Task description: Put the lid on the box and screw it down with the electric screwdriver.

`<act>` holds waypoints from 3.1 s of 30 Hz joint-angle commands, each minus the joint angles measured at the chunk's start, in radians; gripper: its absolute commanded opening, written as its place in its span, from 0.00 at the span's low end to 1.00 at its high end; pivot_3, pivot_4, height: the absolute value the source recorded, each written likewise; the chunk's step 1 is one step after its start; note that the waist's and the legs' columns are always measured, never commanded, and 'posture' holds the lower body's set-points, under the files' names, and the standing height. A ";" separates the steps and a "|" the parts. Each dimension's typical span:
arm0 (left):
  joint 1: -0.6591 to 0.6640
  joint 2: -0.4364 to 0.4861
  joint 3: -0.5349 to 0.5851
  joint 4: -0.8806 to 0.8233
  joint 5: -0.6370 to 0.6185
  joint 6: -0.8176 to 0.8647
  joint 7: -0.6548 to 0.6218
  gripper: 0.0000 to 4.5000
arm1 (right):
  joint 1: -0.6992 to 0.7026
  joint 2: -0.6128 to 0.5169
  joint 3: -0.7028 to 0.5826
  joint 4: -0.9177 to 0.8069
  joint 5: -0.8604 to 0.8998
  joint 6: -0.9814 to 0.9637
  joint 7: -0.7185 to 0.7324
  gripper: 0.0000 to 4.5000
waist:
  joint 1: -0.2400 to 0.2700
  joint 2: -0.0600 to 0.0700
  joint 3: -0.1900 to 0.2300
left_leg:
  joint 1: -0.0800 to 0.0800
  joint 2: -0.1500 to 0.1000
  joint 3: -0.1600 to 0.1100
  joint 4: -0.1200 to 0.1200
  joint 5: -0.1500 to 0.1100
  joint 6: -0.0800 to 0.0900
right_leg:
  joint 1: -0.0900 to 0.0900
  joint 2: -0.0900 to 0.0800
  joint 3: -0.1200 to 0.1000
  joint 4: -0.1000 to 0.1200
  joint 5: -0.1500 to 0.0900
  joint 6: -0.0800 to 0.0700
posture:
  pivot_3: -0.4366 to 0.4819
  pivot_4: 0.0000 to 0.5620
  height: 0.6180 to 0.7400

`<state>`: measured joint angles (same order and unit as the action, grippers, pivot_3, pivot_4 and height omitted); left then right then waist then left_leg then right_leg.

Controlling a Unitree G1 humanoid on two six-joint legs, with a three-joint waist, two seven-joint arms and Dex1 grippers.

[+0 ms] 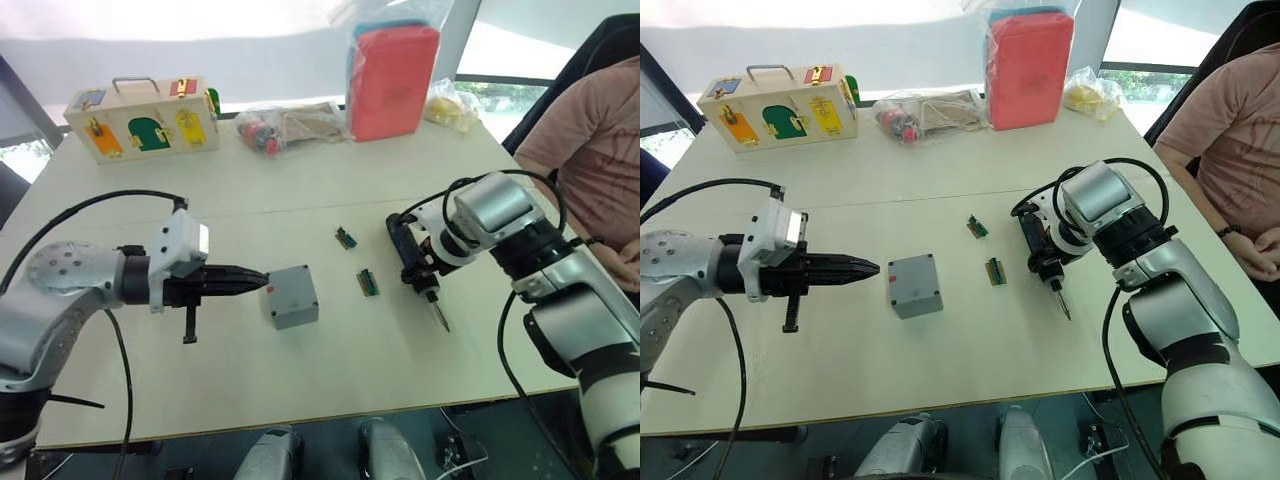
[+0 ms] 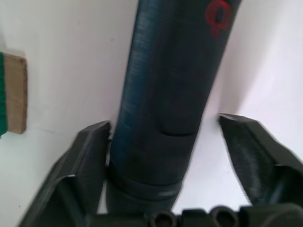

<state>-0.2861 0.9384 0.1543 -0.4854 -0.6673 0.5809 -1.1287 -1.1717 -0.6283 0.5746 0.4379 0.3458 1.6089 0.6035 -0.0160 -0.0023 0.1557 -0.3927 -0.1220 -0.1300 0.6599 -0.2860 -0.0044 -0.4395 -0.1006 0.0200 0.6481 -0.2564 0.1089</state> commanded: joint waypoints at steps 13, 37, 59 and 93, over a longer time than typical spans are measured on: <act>-0.019 0.014 0.023 0.019 0.010 -0.021 0.022 0.00 | -0.060 -0.019 -0.125 -0.131 -0.052 -0.101 -0.046 0.42 | -0.001 0.002 0.001 | 0.000 0.000 0.000 0.000 0.000 0.000 | -0.001 0.001 0.000 0.000 0.000 0.000 | 0.48 0.27 1.00; -0.079 -0.121 -0.216 0.242 0.228 -0.117 0.041 0.00 | 0.494 0.550 -0.493 -0.643 0.027 -1.306 -0.029 0.42 | -0.007 0.003 0.002 | -0.009 0.000 -0.002 0.004 0.001 -0.002 | -0.009 0.003 -0.001 0.003 0.002 0.001 | 0.48 0.27 1.00; -0.091 -0.235 -0.286 0.344 0.320 -0.147 0.078 0.00 | 0.656 0.547 -0.406 -0.560 -0.034 -1.437 0.016 0.42 | -0.002 0.003 0.002 | -0.001 -0.001 -0.002 0.003 0.001 -0.002 | -0.002 0.004 0.000 0.003 0.002 0.001 | 0.48 0.27 1.00; -0.072 -0.237 -0.306 0.394 0.363 -0.174 0.065 0.00 | 0.723 0.504 -0.335 -0.437 -0.118 -1.318 -0.009 0.42 | 0.002 0.002 -0.008 | 0.020 0.000 -0.002 -0.005 -0.001 0.001 | 0.017 0.003 0.000 -0.002 0.001 0.001 | 0.48 0.27 1.00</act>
<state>-0.3673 0.6957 -0.1395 -0.1133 -0.3317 0.4048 -1.0642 -0.4927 -0.1229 0.2128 -0.0643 0.2438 0.2192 0.5983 -0.0140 -0.0005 0.1481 -0.3698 -0.1225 -0.1318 0.6517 -0.2893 0.0011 -0.4195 -0.0972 0.0200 0.6442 -0.2554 0.1095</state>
